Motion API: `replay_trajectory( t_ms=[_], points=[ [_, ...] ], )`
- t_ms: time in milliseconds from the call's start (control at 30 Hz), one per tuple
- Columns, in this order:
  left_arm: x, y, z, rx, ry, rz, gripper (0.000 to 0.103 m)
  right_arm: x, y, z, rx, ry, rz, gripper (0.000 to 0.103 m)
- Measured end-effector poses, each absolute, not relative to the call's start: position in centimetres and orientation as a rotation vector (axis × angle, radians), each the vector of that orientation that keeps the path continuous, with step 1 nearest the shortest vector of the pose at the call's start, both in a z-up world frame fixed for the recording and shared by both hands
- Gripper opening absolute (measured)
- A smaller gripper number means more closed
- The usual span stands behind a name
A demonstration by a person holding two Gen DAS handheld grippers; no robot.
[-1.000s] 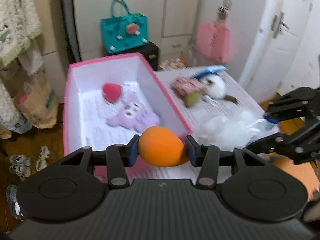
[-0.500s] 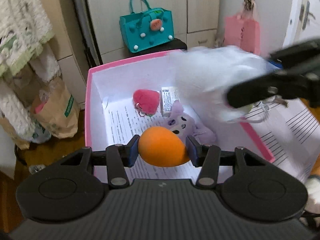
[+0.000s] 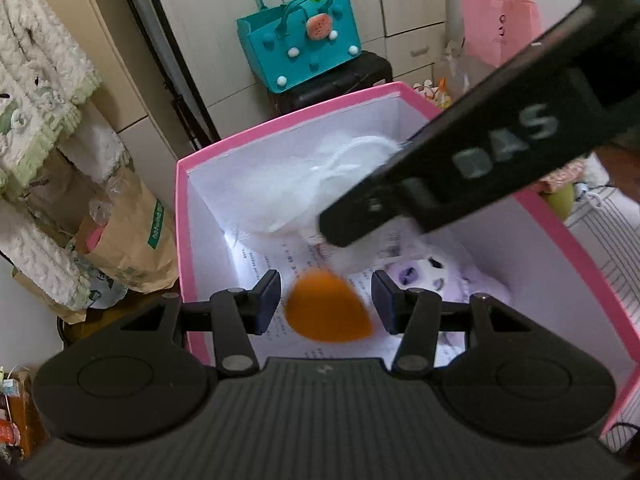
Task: Organize soft objects
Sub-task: 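Open the right tool releasing the puff while the left tool drops the sponge into the box, then withdraw both tools from the box toward the green sponge and floral cloth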
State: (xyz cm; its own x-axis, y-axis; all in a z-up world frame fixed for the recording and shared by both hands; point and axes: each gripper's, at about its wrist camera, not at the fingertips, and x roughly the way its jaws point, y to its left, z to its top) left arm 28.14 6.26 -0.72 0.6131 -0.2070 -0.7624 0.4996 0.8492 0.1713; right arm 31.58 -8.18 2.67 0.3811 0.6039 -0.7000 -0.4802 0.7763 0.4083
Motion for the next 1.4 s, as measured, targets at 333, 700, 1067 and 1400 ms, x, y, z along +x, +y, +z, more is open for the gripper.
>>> replay_trajectory(
  t_ms=[333,700,1067,1400],
  points=[
    [28.6,7.2,-1.0,0.327,0.798,-0.397,0.049,34.2,-6.7,1.0,0.181,0.974,0.693,0.048],
    [25.8,8.1,0.4,0.309,0.798,-0.387,0.061,31.6,-8.5,2.9,0.167,0.924,0.696,0.053],
    [22.2,8.9,2.8,0.294,0.794,-0.401,0.066,24.9,-11.1,7.3,0.063,0.849,0.689,0.053],
    [18.6,9.4,6.0,0.239,0.827,-0.411,0.069,19.9,-12.6,9.8,0.022,0.814,0.718,0.053]
  ],
)
